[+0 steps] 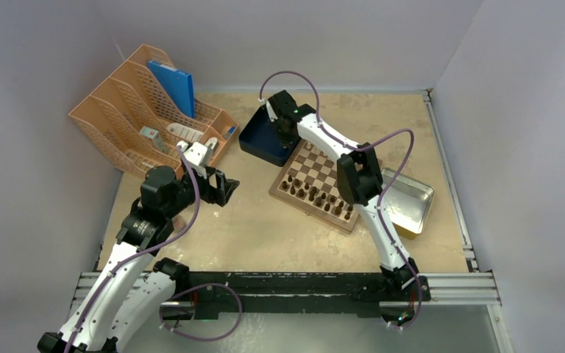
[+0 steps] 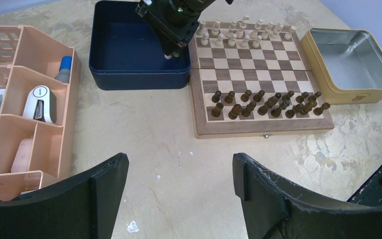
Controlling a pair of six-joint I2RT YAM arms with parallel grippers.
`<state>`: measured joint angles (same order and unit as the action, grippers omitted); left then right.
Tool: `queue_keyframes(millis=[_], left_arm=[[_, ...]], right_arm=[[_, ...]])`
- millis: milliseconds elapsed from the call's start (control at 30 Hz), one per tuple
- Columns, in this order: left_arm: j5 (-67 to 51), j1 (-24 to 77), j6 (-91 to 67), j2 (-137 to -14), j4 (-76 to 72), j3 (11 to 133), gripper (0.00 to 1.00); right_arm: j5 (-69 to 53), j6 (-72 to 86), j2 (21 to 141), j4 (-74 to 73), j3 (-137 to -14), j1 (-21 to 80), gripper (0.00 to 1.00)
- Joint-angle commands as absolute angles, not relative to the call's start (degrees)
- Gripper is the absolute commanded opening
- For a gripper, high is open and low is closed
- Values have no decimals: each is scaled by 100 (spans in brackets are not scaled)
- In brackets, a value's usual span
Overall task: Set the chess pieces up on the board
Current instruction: Pick up the chess piece from the storage box, then place the chess piece on the chessboard.
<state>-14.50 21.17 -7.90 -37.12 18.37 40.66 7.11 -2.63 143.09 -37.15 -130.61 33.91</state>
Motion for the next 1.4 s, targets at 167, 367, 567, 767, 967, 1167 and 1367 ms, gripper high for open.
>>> queue_keyframes(millis=[167,367,567,767,967,1167,1367], left_arm=[[-1388,2145,-703,-3656,1696,4289,76],[-1389,2144,-703,-3654,1689,4289,76],[-1419,2145,-712,-3650,1688,4289,76],[-1491,2145,-738,-3685,1678,4297,76],[-1552,2144,-738,-3665,1688,4281,76],[-1737,2145,-772,-3675,1635,4280,76],[-2037,2145,-847,-3699,1558,4246,76]], right_arm=[[747,-214,13617,-3378,-13176,3449,13],[689,-92,13311,-3388,-13113,3448,13],[720,371,12771,-3283,-12551,3452,12],[1314,1015,11938,-3140,-11533,3433,11],[1741,1570,11000,-3013,-10308,3429,11],[1981,1966,10187,-2753,-9001,3277,12],[2069,2271,9690,-2743,-8134,2923,11]])
